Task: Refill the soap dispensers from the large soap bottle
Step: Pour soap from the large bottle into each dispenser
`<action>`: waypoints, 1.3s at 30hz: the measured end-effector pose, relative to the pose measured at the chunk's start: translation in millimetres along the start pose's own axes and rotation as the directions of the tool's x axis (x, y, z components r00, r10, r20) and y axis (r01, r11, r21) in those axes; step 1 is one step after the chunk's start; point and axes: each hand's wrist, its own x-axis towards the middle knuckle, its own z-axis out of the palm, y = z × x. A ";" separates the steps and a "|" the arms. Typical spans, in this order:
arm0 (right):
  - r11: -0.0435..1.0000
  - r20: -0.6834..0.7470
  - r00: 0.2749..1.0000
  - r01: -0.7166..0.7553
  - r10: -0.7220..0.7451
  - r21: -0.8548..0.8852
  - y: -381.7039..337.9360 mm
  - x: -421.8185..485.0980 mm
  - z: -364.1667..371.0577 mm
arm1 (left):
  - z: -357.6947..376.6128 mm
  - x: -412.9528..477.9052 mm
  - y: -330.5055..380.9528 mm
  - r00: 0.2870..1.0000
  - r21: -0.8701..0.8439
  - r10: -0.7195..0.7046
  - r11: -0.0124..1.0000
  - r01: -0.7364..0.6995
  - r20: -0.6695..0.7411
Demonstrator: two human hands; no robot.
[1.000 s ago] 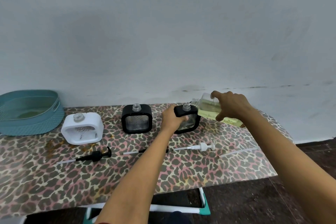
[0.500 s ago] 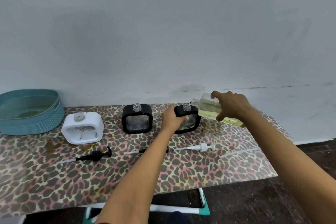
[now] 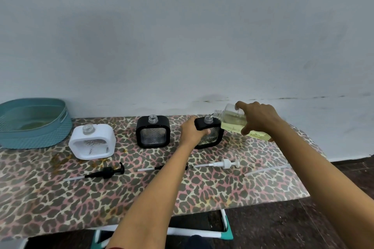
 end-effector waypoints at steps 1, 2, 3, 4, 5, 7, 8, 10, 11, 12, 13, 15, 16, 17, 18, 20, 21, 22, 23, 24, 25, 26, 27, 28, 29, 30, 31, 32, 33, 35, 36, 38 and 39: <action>1.000 0.001 1.000 -0.003 0.003 0.001 -0.1 0.2 -0.2 | -0.1 -0.3 0.2 1.000 -0.003 -0.001 1.000 0.001 0.002; 1.000 0.003 1.000 -0.006 0.006 0.002 -0.2 0.4 -0.2 | -0.1 -0.4 0.1 1.000 -0.005 -0.002 1.000 0.002 0.002; 1.000 0.005 1.000 -0.008 0.008 0.003 -0.2 0.5 -0.3 | -0.2 -0.4 0.0 1.000 -0.006 -0.003 1.000 0.003 -0.001; 1.000 0.008 1.000 -0.011 0.011 0.005 -0.1 0.6 -0.2 | -0.2 -0.2 -0.4 1.000 -0.007 -0.003 1.000 0.003 -0.005; 1.000 0.010 1.000 -0.013 0.013 0.007 0.0 0.6 -0.2 | -0.2 -0.1 -0.5 1.000 -0.007 -0.004 1.000 0.003 -0.008; 1.000 0.012 1.000 -0.015 0.015 0.009 0.3 0.6 -0.1 | -0.2 0.0 -0.5 1.000 -0.004 -0.006 1.000 0.006 -0.010; 1.000 0.011 1.000 -0.015 0.015 0.009 0.3 0.8 0.0 | 0.0 0.3 -0.7 1.000 -0.002 -0.006 1.000 0.006 -0.010; 1.000 0.011 1.000 -0.016 0.016 0.009 0.3 0.9 0.4 | 0.3 0.6 -1.1 1.000 0.001 -0.004 1.000 0.004 -0.012; 1.000 0.012 1.000 -0.015 0.015 0.010 0.3 1.0 0.4 | 0.3 0.5 -0.9 1.000 0.001 -0.003 1.000 0.003 -0.011; 1.000 0.012 1.000 -0.014 0.014 0.012 0.3 1.0 0.5 | 0.3 0.5 -1.0 1.000 0.000 -0.003 1.000 0.003 -0.010; 1.000 0.013 1.000 -0.015 0.014 0.015 0.4 1.0 0.6 | 0.1 0.5 -0.8 1.000 -0.001 -0.003 1.000 0.003 -0.007; 1.000 0.015 1.000 -0.015 0.015 0.019 0.5 0.9 0.7 | -0.4 0.0 0.0 1.000 0.000 -0.001 1.000 0.001 -0.002; 1.000 0.014 1.000 -0.014 0.014 0.018 0.6 0.8 0.6 | -0.6 -0.3 0.2 1.000 0.001 0.000 1.000 0.000 -0.001; 1.000 0.014 1.000 -0.013 0.013 0.017 0.5 0.7 0.3 | -0.7 -0.5 0.5 1.000 0.001 0.000 1.000 0.000 -0.002; 1.000 0.013 1.000 -0.012 0.012 0.015 0.7 0.6 0.1 | -0.7 -0.7 0.5 1.000 0.001 -0.001 1.000 0.001 -0.004; 1.000 0.013 1.000 -0.011 0.011 0.011 0.7 0.4 -0.3 | -0.5 -0.7 0.1 1.000 0.004 0.001 1.000 -0.001 -0.010; 1.000 0.013 1.000 -0.012 0.012 0.009 0.7 0.3 -0.6 | -0.3 -0.6 0.0 1.000 0.007 0.002 1.000 -0.002 -0.011; 1.000 0.014 1.000 -0.012 0.012 0.008 0.6 0.2 -0.8 | -0.1 -0.3 -0.3 1.000 0.007 0.001 1.000 0.000 -0.009; 1.000 0.015 1.000 -0.012 0.012 0.007 0.3 0.1 -1.2 | -0.2 -0.3 -0.1 1.000 0.006 -0.001 1.000 0.001 -0.007; 1.000 0.016 1.000 -0.012 0.012 0.007 0.2 0.2 -1.3 | -0.2 -0.2 0.1 1.000 0.005 -0.002 1.000 0.002 -0.005; 1.000 0.016 1.000 -0.011 0.011 0.005 0.0 0.0 -1.4 | -0.2 -0.2 0.2 1.000 0.005 -0.004 1.000 0.004 -0.004; 1.000 0.015 1.000 -0.011 0.011 0.005 -0.1 0.1 -1.4 | -0.3 0.0 0.1 1.000 0.005 -0.006 1.000 0.006 -0.004; 1.000 0.014 1.000 -0.009 0.009 0.005 -0.2 0.0 -1.3 | -0.1 0.1 0.1 1.000 0.004 -0.007 1.000 0.007 -0.005; 1.000 0.014 1.000 -0.008 0.008 0.005 -0.2 0.2 -1.2 | 0.0 0.1 0.0 1.000 0.002 -0.007 1.000 0.007 -0.005; 1.000 0.013 1.000 -0.007 0.007 0.006 -0.5 0.3 -1.3 | -0.1 0.1 0.0 1.000 0.001 -0.005 1.000 0.005 -0.006; 1.000 0.013 1.000 -0.006 0.005 0.006 -0.6 0.4 -1.6 | 0.0 0.2 -0.3 1.000 0.003 -0.003 1.000 0.003 -0.008; 1.000 0.013 1.000 -0.005 0.005 0.006 -1.0 0.3 -2.3 | -0.1 0.3 -0.5 1.000 0.008 0.002 1.000 -0.002 -0.011; 1.000 0.014 1.000 -0.006 0.006 0.006 -1.3 0.2 -2.8 | -0.1 0.4 -0.8 1.000 0.011 0.006 1.000 -0.006 -0.013; 1.000 0.015 1.000 -0.007 0.007 0.007 -1.6 -0.2 -3.5 | -0.1 0.2 -1.0 1.000 0.011 0.009 1.000 -0.008 -0.014; 1.000 0.016 1.000 -0.009 0.009 0.008 -1.9 -0.9 -4.0 | -0.1 0.0 -1.3 1.000 0.008 0.008 1.000 -0.008 -0.015; 1.000 0.017 1.000 -0.010 0.010 0.008 -1.9 -1.1 -4.0 | -0.3 -0.1 -1.3 1.000 0.006 0.007 1.000 -0.007 -0.014; 1.000 0.020 1.000 -0.012 0.012 0.010 -1.8 -1.4 -4.0 | -0.6 -0.4 -0.9 1.000 0.002 0.005 1.000 -0.005 -0.009; 1.000 0.021 1.000 -0.013 0.013 0.011 -1.9 -1.7 -4.4 | -0.7 -0.5 -0.5 1.000 0.003 0.006 1.000 -0.006 -0.008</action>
